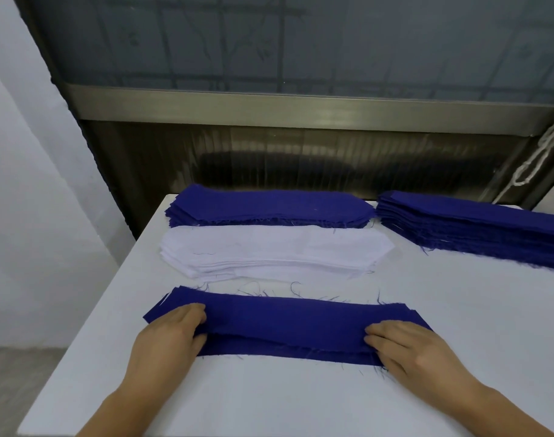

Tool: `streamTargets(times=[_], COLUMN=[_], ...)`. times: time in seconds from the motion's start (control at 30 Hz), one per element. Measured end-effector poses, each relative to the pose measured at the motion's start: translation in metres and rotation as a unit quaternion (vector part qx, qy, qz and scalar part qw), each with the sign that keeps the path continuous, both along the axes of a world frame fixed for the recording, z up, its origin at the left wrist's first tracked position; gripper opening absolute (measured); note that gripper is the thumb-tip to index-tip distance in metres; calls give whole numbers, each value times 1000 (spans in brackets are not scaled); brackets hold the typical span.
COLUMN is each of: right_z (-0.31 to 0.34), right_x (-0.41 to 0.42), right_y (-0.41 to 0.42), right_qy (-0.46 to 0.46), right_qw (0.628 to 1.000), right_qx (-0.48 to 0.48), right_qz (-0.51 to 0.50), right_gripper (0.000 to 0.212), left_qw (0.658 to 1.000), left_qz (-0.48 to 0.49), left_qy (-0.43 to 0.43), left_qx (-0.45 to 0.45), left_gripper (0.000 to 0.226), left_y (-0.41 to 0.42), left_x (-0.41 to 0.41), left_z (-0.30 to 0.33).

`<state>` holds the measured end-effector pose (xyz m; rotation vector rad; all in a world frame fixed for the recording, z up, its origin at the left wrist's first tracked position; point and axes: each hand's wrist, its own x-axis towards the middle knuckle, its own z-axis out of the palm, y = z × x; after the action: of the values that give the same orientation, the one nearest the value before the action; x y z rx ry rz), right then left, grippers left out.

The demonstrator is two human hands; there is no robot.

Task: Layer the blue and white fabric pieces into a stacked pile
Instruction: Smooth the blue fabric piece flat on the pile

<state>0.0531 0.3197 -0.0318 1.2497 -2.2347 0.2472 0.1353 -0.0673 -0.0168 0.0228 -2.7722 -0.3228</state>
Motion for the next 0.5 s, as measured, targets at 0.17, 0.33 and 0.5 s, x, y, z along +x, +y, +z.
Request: streamTargets(times=[0.17, 0.33, 0.5], right_z=[6, 8, 9], right_x=[3, 4, -2], right_y=[2, 4, -1], right_qy=[-7, 11, 21], right_qw=[1000, 999, 998], right_qx=[4, -13, -37], right_qz=[-15, -29, -44], right_gripper=[64, 63, 50], left_qw=[999, 1000, 996], left_qz=[-12, -8, -10], left_qy=[21, 8, 70], left_qx=[-22, -29, -56], left_gripper=[10, 33, 16], left_y=[4, 9, 6], left_x=[1, 2, -1], left_z=[2, -1, -6])
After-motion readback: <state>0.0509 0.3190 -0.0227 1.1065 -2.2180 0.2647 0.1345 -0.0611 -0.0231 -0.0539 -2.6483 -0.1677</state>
